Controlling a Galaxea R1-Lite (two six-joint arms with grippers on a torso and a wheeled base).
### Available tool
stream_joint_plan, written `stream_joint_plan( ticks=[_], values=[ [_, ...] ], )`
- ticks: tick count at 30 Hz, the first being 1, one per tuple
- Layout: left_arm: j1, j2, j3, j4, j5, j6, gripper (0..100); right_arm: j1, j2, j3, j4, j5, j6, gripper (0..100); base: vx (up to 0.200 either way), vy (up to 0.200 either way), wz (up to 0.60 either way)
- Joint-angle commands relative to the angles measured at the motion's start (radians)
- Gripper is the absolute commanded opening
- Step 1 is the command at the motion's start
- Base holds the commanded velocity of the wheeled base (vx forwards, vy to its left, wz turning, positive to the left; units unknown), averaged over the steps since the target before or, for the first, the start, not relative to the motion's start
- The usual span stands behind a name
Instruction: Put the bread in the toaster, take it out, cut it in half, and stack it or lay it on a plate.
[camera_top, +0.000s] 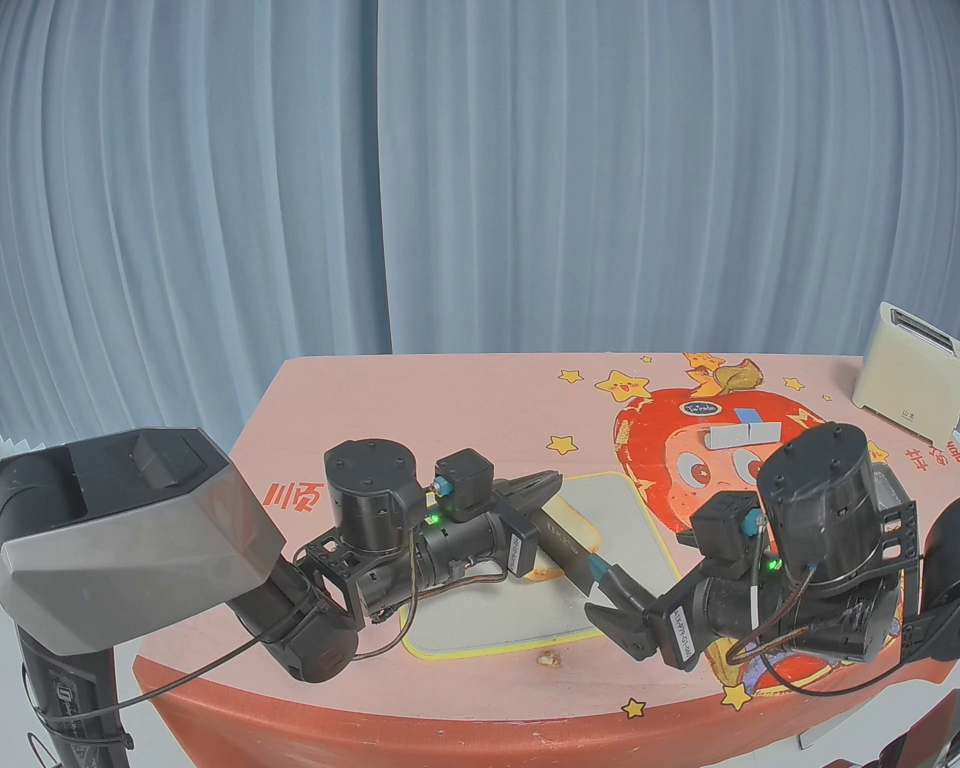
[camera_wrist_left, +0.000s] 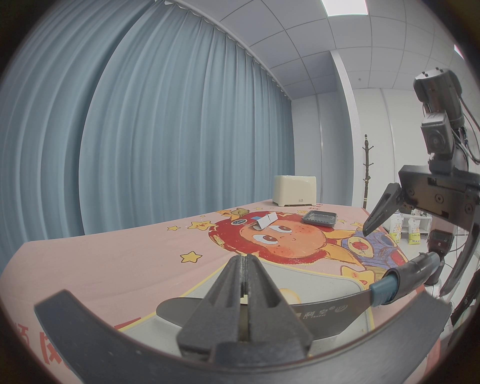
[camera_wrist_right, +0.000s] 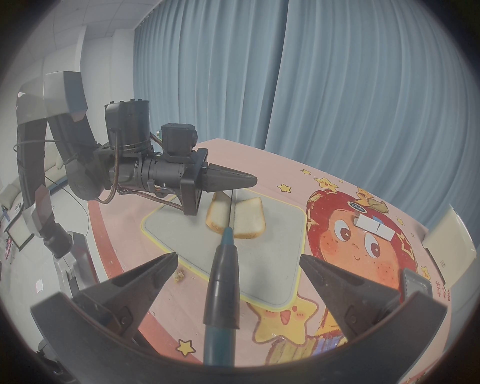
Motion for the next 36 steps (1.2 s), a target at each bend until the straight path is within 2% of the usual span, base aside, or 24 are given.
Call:
stream_joint_plan(
  ticks=[1, 25, 26, 36],
  values=[
    [0.0, 0.004, 0.001, 0.001, 0.001, 0.0, 0, -0.002, 0.04, -0.027, -0.004, 0.017, 0.001, 100, 0.0, 0.0, 0.0],
    [-0.003, 0.004, 0.01, -0.001, -0.001, 0.003, 0, -0.022, 0.149, -0.041, -0.01, 0.017, 0.006, 100, 0.0, 0.0, 0.0],
    [-0.003, 0.004, 0.01, -0.001, -0.001, 0.003, 0, -0.024, 0.149, -0.041, -0.01, 0.017, 0.007, 0, 0.0, 0.0, 0.0],
    [-0.006, -0.001, 0.01, -0.004, -0.001, 0.003, 0, -0.027, 0.133, -0.043, -0.01, 0.011, 0.011, 0, 0.0, 0.0, 0.0]
  ],
)
